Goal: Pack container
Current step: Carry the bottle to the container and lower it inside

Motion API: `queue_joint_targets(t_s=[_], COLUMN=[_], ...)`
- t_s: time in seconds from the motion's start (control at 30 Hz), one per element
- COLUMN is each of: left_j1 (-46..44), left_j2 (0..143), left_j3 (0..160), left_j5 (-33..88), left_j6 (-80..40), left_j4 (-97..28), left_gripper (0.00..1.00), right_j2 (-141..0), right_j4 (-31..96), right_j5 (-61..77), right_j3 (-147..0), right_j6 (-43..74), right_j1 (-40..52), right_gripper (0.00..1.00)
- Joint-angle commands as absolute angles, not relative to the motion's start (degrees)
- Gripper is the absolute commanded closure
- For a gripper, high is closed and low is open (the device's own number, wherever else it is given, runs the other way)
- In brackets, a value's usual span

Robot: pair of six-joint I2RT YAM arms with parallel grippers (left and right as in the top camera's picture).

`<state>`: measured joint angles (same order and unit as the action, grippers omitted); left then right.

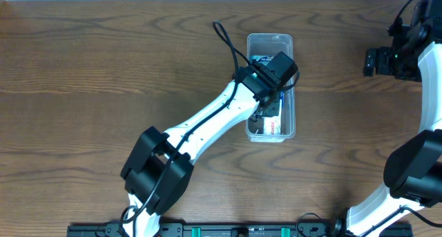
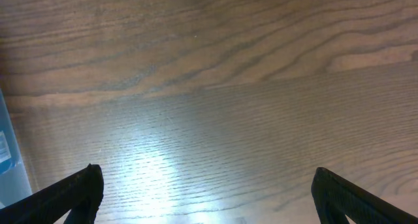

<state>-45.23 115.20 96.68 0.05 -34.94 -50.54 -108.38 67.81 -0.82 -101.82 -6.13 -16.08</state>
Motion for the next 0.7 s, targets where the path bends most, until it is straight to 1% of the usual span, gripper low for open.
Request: queue_joint_targets(t_s=[0.0, 0.63, 0.67], left_j1=[-45.3, -45.3, -45.3], left_j2=[116.7, 117.7, 117.7], left_j3=[97.6, 97.6, 97.6], left_j5=[-1.1, -1.1, -1.1], left_j6=[-35.7, -35.6, -35.6], left_j4=[-50.5, -52.2, -52.1], left_gripper=[0.71, 0.69, 0.64], right_j2=[-108.8, -108.8, -108.8], right_j4=[67.7, 67.7, 67.7], right_j5=[-0.6, -0.6, -0.6], right_j3=[-101.8, -101.8, -101.8], right_j6=[-6.7, -6.7, -6.7], right_j1=[-16.5, -16.5, -16.5], right_gripper=[0.01, 0.01, 0.01])
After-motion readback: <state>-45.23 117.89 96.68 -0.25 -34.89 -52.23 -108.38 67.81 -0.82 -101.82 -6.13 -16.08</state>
